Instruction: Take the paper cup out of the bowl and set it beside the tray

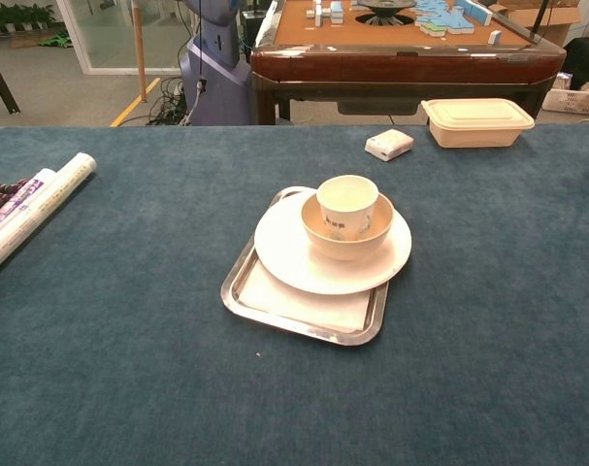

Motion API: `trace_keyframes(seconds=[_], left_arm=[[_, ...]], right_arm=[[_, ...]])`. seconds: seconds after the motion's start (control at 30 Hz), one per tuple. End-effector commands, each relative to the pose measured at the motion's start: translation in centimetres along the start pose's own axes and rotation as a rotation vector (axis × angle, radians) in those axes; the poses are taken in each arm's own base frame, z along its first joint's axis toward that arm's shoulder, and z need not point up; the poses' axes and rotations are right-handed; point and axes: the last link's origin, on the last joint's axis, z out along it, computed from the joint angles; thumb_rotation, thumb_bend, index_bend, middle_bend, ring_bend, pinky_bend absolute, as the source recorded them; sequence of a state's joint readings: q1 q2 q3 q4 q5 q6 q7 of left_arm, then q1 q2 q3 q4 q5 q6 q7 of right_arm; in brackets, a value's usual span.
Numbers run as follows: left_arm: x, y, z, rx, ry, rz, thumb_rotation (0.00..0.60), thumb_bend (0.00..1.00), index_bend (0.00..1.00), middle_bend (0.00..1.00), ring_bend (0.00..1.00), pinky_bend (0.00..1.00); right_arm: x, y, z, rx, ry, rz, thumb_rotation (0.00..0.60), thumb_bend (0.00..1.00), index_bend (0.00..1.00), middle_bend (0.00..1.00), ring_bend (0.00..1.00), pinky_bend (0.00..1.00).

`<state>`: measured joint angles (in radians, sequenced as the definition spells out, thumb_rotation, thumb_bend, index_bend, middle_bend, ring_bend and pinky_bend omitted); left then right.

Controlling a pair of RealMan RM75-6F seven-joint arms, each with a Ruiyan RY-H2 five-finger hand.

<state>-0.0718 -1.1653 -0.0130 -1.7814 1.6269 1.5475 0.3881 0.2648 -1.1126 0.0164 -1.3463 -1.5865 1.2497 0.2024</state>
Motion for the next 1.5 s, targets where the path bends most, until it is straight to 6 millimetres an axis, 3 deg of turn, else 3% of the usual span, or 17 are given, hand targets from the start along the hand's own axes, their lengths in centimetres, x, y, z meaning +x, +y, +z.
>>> trace_keyframes(seconds=[0.03, 0.2, 0.67, 1.17, 1.5], left_arm=[[0.0, -0.1, 0.1, 0.005, -0.002, 0.0, 0.6, 0.34, 0.0, 0.0, 0.0, 0.0], [-0.2, -0.3, 0.4, 0.02, -0.009, 0.001, 0.6, 0.33, 0.0, 0.0, 0.0, 0.0], [0.0, -0.7, 0.5, 0.029, -0.009, -0.023, 0.6, 0.33, 0.0, 0.0, 0.0, 0.0], [0.4, -0.7, 0.2, 0.005, -0.014, -0.064, 0.6, 0.33, 0.0, 0.0, 0.0, 0.0], [0.9, -1.1, 0.1, 0.005, -0.009, -0.087, 0.6, 0.33, 0.0, 0.0, 0.0, 0.0]], right_arm=[[0.3, -0.4, 2.0, 0.022, -0.026, -0.025, 0.6, 0.14, 0.05, 0.04, 0.0, 0.0], [0.2, -1.8, 5.2, 0.065, -0.067, -0.024, 0.6, 0.05, 0.05, 0.04, 0.0, 0.0], [0.5, -8.8, 12.4, 0.202, -0.129, -0.063, 0.6, 0.04, 0.05, 0.04, 0.0, 0.0], [0.7, -15.9, 16.9, 0.281, -0.181, -0.116, 0.6, 0.01, 0.06, 0.04, 0.0, 0.0], [0.0, -19.9, 18.8, 0.328, -0.211, -0.127, 0.6, 0.01, 0.1, 0.04, 0.0, 0.0]])
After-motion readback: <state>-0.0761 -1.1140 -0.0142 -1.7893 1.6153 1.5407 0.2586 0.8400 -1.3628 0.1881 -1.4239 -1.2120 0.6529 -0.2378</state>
